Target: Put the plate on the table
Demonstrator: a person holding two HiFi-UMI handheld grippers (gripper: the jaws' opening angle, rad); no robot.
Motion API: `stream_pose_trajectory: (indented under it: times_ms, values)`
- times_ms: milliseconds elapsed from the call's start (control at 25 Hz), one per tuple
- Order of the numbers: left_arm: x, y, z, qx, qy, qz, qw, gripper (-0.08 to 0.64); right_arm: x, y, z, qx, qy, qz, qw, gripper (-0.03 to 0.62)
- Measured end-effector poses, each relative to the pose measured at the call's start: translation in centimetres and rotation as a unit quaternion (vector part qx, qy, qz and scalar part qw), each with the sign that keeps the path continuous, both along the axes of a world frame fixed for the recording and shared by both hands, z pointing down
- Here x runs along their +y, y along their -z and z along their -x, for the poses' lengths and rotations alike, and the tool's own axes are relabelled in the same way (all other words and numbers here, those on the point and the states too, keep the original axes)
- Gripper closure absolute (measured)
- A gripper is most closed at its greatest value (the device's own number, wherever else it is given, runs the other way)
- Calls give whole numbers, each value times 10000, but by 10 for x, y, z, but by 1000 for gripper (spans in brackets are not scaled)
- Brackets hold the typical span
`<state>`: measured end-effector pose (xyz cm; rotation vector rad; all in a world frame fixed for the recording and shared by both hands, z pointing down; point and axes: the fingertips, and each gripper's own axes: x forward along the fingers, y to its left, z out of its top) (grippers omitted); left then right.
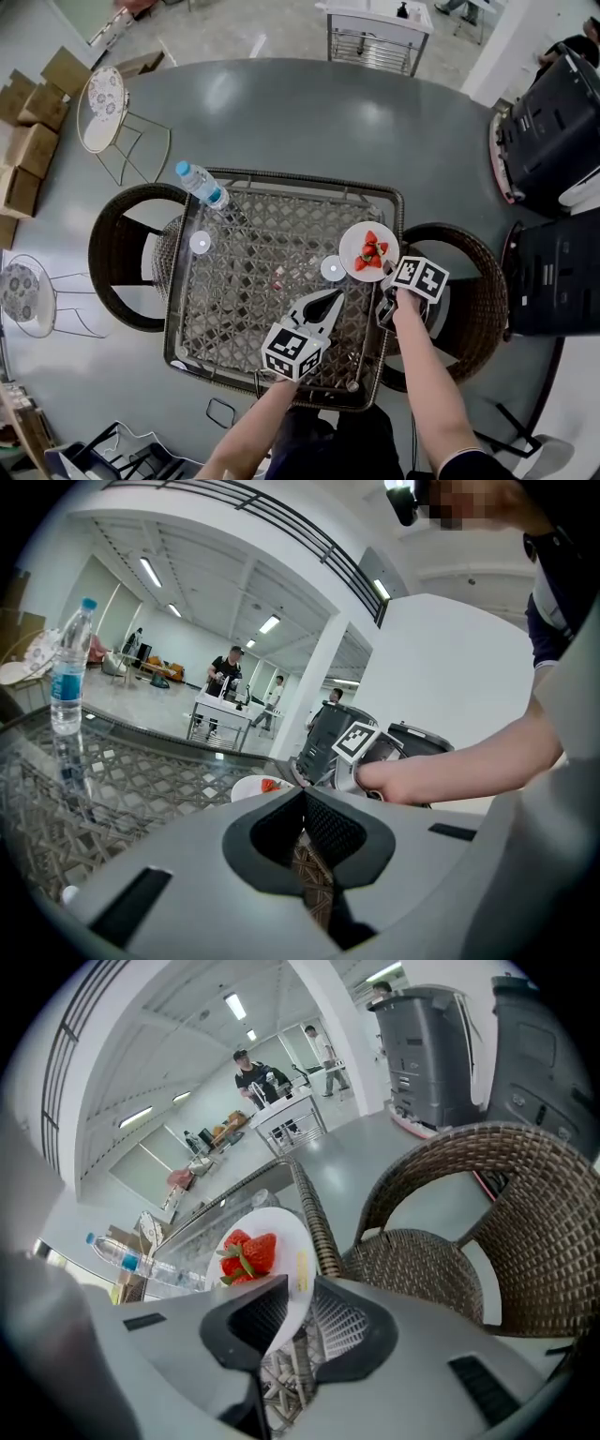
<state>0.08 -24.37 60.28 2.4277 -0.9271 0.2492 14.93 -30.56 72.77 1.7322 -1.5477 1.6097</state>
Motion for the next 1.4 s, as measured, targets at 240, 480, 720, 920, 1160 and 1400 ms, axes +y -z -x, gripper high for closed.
stream_pose_trajectory:
  times_ms: [240, 480, 720, 920, 1160, 1400]
  values:
    - [2, 1, 7, 30, -19, 5, 10000, 554, 1, 0, 0, 379, 177, 64, 9991, 523]
    - [3, 10, 13, 28, -81, -57, 9999, 554, 8, 2, -8, 608, 282, 16, 9978, 523]
    - [10, 17, 15, 5, -124, -108, 9999, 554, 5, 2, -6, 673, 474, 30, 9966, 520]
    - [15, 19, 16, -4, -122, -122, 9999, 554, 2, 2, -3, 1070, 910, 167, 9899, 515]
    - [17, 28, 22, 14, -46, -194, 9998, 554, 2, 16, -12, 1598, 1104, -26, 9809, 515]
    - [19, 59, 19, 49, -87, -474, 9988, 554, 4, 99, 19, 1486, 2002, -2008, 9474, 560]
